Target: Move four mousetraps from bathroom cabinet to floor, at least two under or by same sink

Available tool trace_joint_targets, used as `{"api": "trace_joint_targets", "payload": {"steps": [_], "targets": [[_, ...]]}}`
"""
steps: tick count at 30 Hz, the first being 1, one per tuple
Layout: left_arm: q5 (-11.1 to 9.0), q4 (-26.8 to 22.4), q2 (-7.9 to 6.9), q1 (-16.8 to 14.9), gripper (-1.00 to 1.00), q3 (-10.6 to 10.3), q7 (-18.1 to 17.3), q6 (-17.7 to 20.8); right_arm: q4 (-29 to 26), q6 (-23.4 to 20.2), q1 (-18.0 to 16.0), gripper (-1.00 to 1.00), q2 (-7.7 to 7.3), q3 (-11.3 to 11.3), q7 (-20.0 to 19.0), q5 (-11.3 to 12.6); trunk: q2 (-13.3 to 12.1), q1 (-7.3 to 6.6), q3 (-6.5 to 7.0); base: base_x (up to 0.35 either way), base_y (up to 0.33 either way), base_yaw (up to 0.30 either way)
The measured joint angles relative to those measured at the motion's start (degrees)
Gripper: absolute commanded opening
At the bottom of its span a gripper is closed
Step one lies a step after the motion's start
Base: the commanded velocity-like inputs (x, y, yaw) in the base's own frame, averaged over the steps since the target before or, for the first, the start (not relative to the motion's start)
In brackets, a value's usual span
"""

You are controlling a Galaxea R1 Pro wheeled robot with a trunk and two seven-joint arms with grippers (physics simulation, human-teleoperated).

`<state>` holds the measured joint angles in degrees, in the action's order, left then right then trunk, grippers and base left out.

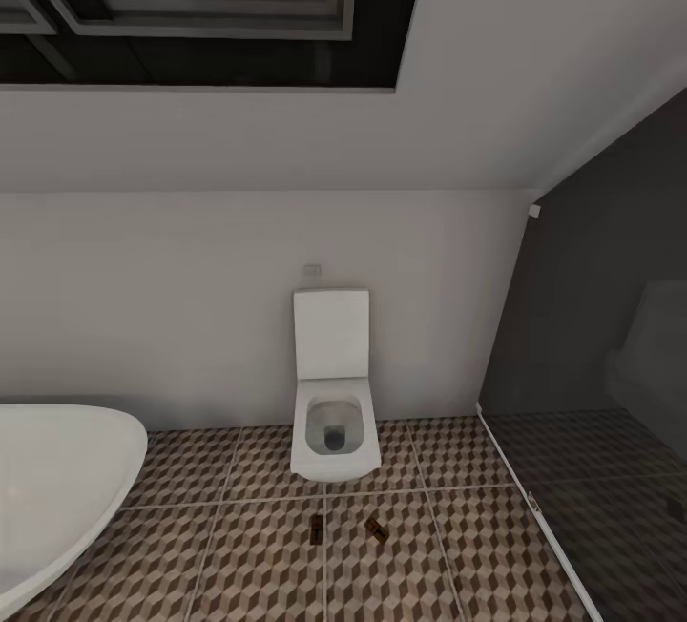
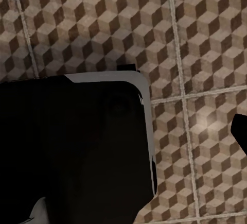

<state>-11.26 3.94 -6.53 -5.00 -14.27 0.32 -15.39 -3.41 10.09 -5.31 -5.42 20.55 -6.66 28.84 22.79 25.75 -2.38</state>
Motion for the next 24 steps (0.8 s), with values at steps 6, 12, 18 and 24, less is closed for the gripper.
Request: {"api": "trace_joint_targets", "payload": {"steps": [6,12,18,24], "targets": [[0.0,0.04,0.0,0.01,1.0,0.0,0.0,-0.01,0.0,0.0,0.0,1.0,-0.01,0.0,0.0,0.0,0.0,0.0,0.0,0.0,0.0,0.0],[0.0,0.02,0.0,0.0,1.0,0.0,0.0,-0.02,0.0,0.0,0.0,1.0,-0.01,0.0,0.0,0.0,0.0,0.0,0.0,0.0,0.0,0.0],[0.0,0.02,0.0,0.0,1.0,0.0,0.0,0.0,0.0,0.0,0.0,1.0,-0.01,0.0,0.0,0.0,0.0,0.0,0.0,0.0,0.0,0.0],[0.0,0.04,0.0,0.0,1.0,0.0,0.0,0.0,0.0,0.0,0.0,1.0,-0.01,0.0,0.0,0.0,0.0,0.0,0.0,0.0,0.0,0.0]]}}
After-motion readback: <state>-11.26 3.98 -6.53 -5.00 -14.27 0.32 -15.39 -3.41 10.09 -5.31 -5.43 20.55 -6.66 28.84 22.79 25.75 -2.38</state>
